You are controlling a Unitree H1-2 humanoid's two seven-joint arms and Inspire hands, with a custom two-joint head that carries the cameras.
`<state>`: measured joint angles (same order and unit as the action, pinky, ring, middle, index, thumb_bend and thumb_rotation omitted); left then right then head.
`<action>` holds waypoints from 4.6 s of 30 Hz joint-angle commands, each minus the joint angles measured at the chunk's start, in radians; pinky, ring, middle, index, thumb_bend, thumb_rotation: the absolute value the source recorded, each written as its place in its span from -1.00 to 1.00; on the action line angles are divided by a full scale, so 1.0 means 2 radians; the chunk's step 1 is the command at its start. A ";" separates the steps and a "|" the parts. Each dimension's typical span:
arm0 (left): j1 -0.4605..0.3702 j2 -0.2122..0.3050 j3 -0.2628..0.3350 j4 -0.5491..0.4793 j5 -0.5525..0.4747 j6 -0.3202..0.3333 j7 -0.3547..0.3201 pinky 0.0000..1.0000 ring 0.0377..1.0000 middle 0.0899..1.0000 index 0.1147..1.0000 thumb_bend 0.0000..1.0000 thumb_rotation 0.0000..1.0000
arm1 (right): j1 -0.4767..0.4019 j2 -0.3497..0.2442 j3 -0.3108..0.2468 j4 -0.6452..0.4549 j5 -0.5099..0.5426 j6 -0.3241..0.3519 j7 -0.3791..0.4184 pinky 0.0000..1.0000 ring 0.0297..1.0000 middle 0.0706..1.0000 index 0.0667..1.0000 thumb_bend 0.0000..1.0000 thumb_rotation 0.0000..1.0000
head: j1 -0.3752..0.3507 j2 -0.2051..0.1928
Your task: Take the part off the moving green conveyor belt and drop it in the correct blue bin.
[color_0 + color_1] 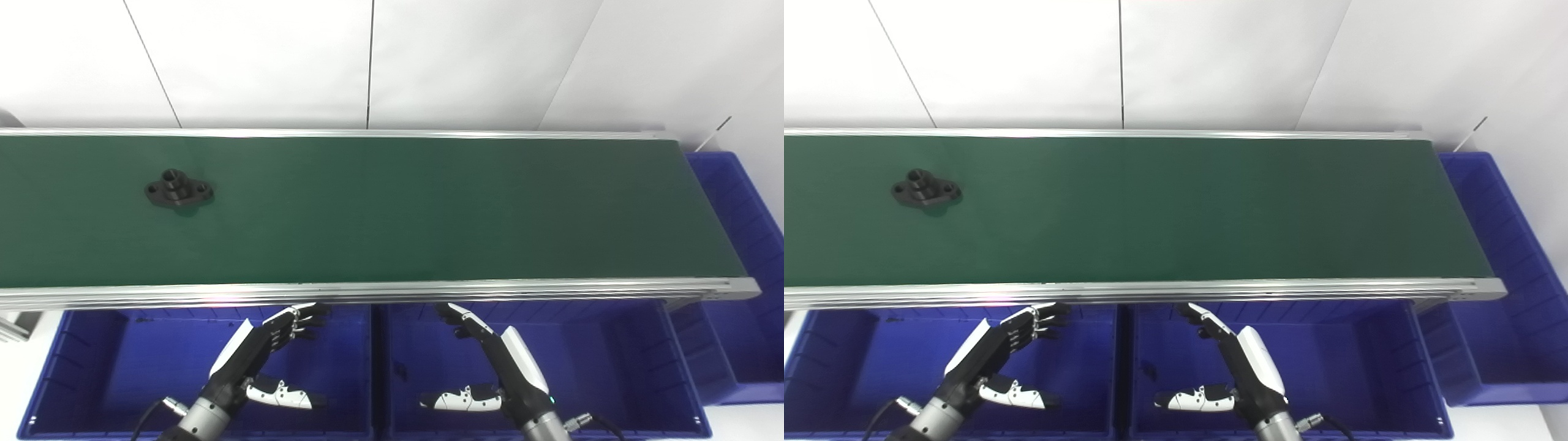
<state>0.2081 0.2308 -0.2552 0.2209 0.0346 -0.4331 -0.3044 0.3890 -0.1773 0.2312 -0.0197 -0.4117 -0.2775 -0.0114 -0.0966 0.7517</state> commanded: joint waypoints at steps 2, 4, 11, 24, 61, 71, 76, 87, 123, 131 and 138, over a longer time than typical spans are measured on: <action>-0.008 0.003 -0.002 -0.012 0.003 -0.018 0.013 0.48 0.60 0.65 0.54 0.71 -0.67 | -0.002 0.001 -0.001 -0.011 -0.001 -0.022 -0.009 0.55 0.66 0.67 0.69 0.69 -0.36 | 0.001 -0.001; -0.007 0.003 -0.005 -0.009 0.005 -0.018 0.019 0.47 0.59 0.64 0.54 0.70 -0.68 | -0.003 0.001 -0.001 -0.006 -0.001 -0.027 -0.010 0.54 0.65 0.67 0.69 0.69 -0.37 | 0.002 -0.008; -0.008 0.007 -0.019 0.001 0.011 -0.018 0.036 0.47 0.59 0.65 0.53 0.70 -0.65 | -0.003 -0.001 0.000 0.011 -0.001 -0.044 -0.018 0.54 0.65 0.66 0.68 0.70 -0.39 | 0.019 -0.035; -0.016 0.012 -0.068 0.023 0.029 -0.018 0.090 0.56 0.62 0.62 0.53 0.72 -0.68 | -0.009 -0.012 -0.005 0.054 0.012 -0.090 -0.027 0.53 0.64 0.65 0.67 0.69 -0.46 | 0.091 -0.081; -0.061 0.020 -0.155 0.087 0.043 -0.018 0.182 0.44 0.53 0.53 0.44 0.77 -0.70 | -0.038 -0.062 0.073 0.100 0.038 -0.096 -0.181 0.37 0.46 0.47 0.51 0.72 -0.53 | 0.100 -0.174; -0.075 0.017 -0.170 0.096 0.051 -0.018 0.199 0.41 0.51 0.54 0.43 0.76 -0.70 | -0.047 -0.093 0.113 0.033 0.048 -0.096 -0.261 0.14 0.29 0.40 0.41 0.76 -0.59 | 0.104 -0.164; -0.079 0.015 -0.172 0.096 0.049 -0.018 0.208 0.41 0.50 0.50 0.40 0.78 -0.71 | -0.061 -0.100 0.105 -0.027 0.033 -0.096 -0.272 0.26 0.28 0.36 0.46 0.70 -0.58 | 0.093 -0.151; -0.088 0.036 -0.202 0.084 0.071 -0.018 0.242 0.38 0.44 0.43 0.42 0.78 -0.59 | -0.109 -0.072 0.034 -0.125 0.051 -0.073 -0.159 0.35 0.35 0.43 0.55 0.66 -0.51 | 0.077 -0.122; -0.060 0.051 -0.116 0.035 -0.004 -0.018 0.115 0.46 0.49 0.49 0.50 0.70 -0.64 | -0.362 -0.010 0.012 -0.072 -0.063 0.193 0.085 0.32 0.39 0.38 0.55 0.75 -0.69 | -0.044 -0.035; -0.053 0.038 -0.077 0.043 -0.014 -0.018 0.064 0.33 0.42 0.46 0.50 0.72 -0.57 | -0.390 -0.010 0.036 -0.012 -0.107 0.191 0.082 0.24 0.36 0.34 0.54 0.80 -0.65 | -0.041 -0.041; -0.046 0.030 -0.059 0.037 -0.012 -0.018 0.043 0.25 0.32 0.43 0.50 0.74 -0.56 | -0.412 -0.012 0.046 0.043 -0.123 0.190 0.084 0.27 0.37 0.35 0.51 0.79 -0.61 | -0.032 -0.045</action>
<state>0.1196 0.2926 -0.3862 0.3255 0.0208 -0.4347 -0.2081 -0.3858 -0.2011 0.3238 0.0804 -0.6499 0.1126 0.1675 -0.1672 0.6765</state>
